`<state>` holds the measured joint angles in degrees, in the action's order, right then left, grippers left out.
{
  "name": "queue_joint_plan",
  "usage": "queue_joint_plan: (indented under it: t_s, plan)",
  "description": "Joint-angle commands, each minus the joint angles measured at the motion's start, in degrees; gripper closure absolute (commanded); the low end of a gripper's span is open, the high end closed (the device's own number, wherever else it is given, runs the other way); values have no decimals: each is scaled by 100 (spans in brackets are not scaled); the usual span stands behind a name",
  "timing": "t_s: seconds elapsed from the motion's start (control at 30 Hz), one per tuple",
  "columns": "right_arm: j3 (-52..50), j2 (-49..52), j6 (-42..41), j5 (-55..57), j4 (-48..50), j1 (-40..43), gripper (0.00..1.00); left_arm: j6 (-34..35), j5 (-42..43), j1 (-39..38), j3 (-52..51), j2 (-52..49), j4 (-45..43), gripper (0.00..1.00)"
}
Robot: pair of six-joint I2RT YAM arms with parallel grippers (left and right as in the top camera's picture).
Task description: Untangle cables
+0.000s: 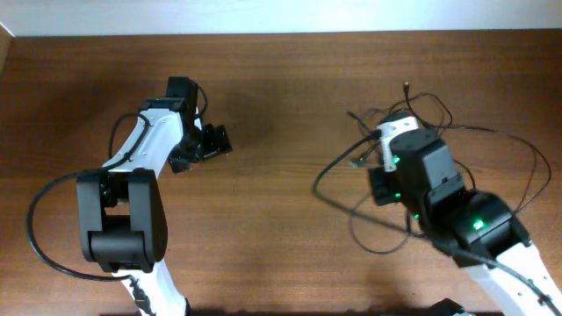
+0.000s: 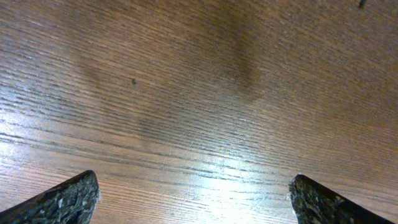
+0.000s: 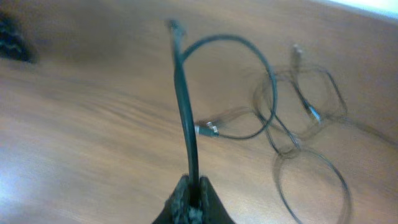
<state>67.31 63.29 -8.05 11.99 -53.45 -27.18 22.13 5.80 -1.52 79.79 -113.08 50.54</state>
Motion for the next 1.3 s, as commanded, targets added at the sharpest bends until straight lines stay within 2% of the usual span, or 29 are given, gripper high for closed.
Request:
queue_joint_plan:
  t_s: [0.0,0.07,0.13,0.23,0.4,0.43,0.47,0.53,0.6,0.67,0.7,0.73,0.77,0.93,1.03,1.13,1.27]
  plan:
    - [50,286,-103,28,-282,695,96,59,61,9,-26,-50,7,1]
    - [48,625,-103,-22,-382,1003,96,59,61,9,-26,-50,7,1]
    - [48,1198,-101,-402,-415,1198,96,57,61,9,-26,-50,7,1]
    - [48,2243,-79,-380,-260,1357,96,59,61,9,-26,-50,7,1]
    - [48,3598,-76,-378,286,1620,87,59,63,9,-26,-50,7,1]
    - [48,3757,-74,-380,332,1674,77,59,63,9,-26,-50,7,1]
    - [50,3840,-76,-382,345,1716,75,59,61,9,-26,-50,7,1]
    - [83,3805,-74,-380,350,1775,56,59,61,9,-26,-50,4,1]
    - [162,3803,-76,-387,407,1792,46,59,63,9,-26,-50,7,1]
    - [162,3803,-76,-564,424,1792,41,59,61,9,-26,-50,7,1]
    - [162,3803,-81,-782,439,1792,20,57,66,9,-26,-50,22,1]
    - [162,3803,-83,-883,437,1792,6,57,87,4,-26,-50,149,1]
    - [162,3803,-81,-876,444,1792,1,48,83,4,-26,-50,310,1]
    - [160,3805,-83,-876,444,1792,1,-546,212,-17,-26,81,334,1]
    - [160,3805,-81,-876,444,1792,2,-549,-190,-214,-26,575,389,1]
    - [160,3805,-81,-876,444,1792,2,-507,-737,-636,-26,1294,813,1]
    - [160,3805,-81,-876,444,1792,1,-507,-723,-702,-26,1799,1300,1]
